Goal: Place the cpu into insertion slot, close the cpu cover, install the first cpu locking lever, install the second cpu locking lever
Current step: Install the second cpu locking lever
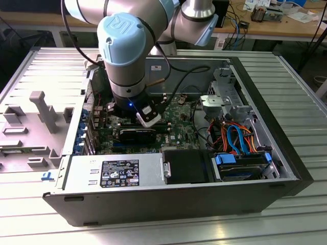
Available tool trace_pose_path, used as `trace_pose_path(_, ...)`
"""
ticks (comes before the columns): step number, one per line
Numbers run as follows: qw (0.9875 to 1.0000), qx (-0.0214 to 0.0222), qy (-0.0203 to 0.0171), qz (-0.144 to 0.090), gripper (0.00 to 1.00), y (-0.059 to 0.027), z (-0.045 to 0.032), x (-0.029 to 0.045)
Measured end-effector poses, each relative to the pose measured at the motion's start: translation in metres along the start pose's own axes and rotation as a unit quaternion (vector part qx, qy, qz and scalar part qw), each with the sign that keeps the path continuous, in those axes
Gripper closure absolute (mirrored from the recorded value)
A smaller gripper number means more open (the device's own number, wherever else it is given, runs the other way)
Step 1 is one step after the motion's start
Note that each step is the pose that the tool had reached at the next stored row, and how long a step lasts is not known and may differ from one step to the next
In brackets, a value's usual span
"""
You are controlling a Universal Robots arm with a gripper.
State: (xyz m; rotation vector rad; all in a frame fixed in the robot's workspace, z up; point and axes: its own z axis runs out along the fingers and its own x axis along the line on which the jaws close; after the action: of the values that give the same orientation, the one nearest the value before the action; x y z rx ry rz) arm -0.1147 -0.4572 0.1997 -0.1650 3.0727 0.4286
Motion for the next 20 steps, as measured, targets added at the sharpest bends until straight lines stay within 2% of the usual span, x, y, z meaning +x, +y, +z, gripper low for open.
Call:
trace_pose_path(2, 1.0000, -0.0016, -0.0001, -0.001, 0.89, -0.0003, 0.0017, -0.0001)
trace_pose_path(5, 1.0000, -0.0014, 0.0001, -0.001, 0.89, -0.0004, 0.0020, 0.0000)
trace_pose_path(7, 1.0000, 0.0026, 0.0001, -0.001, 0.89, 0.0005, -0.0005, -0.0001)
trace_pose_path(9, 0.9999, 0.0137, 0.0014, -0.001, 0.89, 0.0015, -0.0046, -0.0003)
trace_pose_path(10, 0.9999, 0.0158, 0.0017, -0.001, 0.89, 0.0020, -0.0062, -0.0005)
trace_pose_path(13, 0.9999, 0.0160, 0.0018, -0.001, 0.89, 0.0038, -0.0123, -0.0017)
trace_pose_path(15, 0.9999, 0.0159, 0.0030, -0.001, 0.89, 0.0043, -0.0153, -0.0052)
trace_pose_path(20, 0.9996, 0.0139, 0.0222, 0.004, 0.89, 0.0018, -0.0150, -0.0302)
